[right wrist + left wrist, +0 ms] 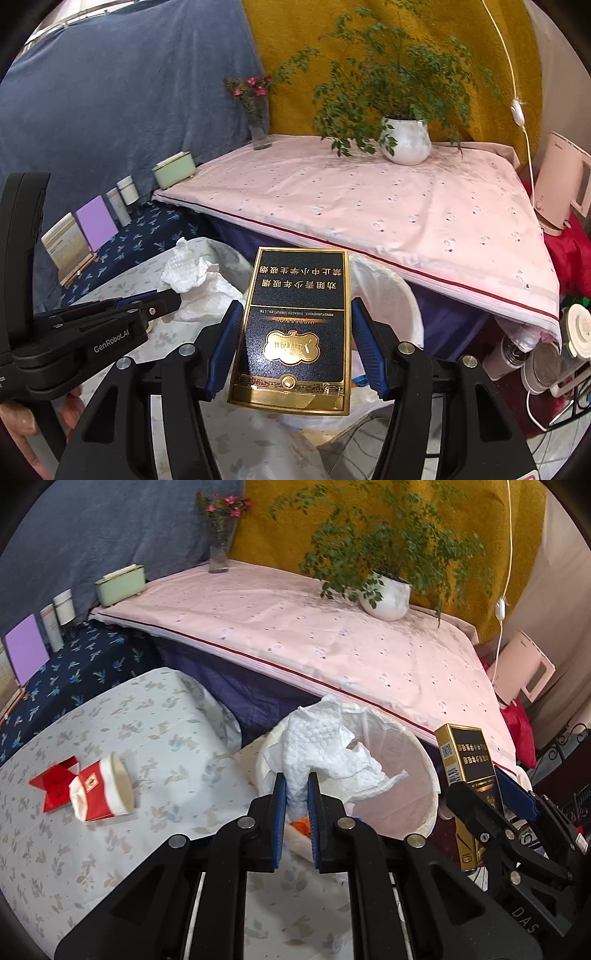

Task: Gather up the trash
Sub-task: 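Drop the tissue and cigarette box into the wastebasket from both grippers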

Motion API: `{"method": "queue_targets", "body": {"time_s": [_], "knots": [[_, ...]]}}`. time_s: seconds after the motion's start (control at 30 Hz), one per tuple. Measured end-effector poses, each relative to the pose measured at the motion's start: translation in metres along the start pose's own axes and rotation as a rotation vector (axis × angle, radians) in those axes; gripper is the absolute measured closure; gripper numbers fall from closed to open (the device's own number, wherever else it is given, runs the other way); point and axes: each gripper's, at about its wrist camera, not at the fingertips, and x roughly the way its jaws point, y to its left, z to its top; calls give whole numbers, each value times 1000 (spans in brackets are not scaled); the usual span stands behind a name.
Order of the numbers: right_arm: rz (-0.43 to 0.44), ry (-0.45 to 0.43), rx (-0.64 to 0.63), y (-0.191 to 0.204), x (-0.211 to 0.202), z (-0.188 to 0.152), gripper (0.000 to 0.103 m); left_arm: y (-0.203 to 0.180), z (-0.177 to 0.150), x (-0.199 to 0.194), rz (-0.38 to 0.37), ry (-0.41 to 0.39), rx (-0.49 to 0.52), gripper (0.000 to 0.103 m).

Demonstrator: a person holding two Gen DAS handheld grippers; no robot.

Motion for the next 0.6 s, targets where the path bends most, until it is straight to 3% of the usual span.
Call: {"method": "queue_targets", "body": {"time_s": [0.43, 0.6], "knots": [[-44, 29, 39, -35, 27, 3, 46, -20, 8, 48, -33, 65, 22, 89], [-47, 35, 35, -35, 37, 5, 46, -13, 9, 52, -13, 58, 7, 62]]}}
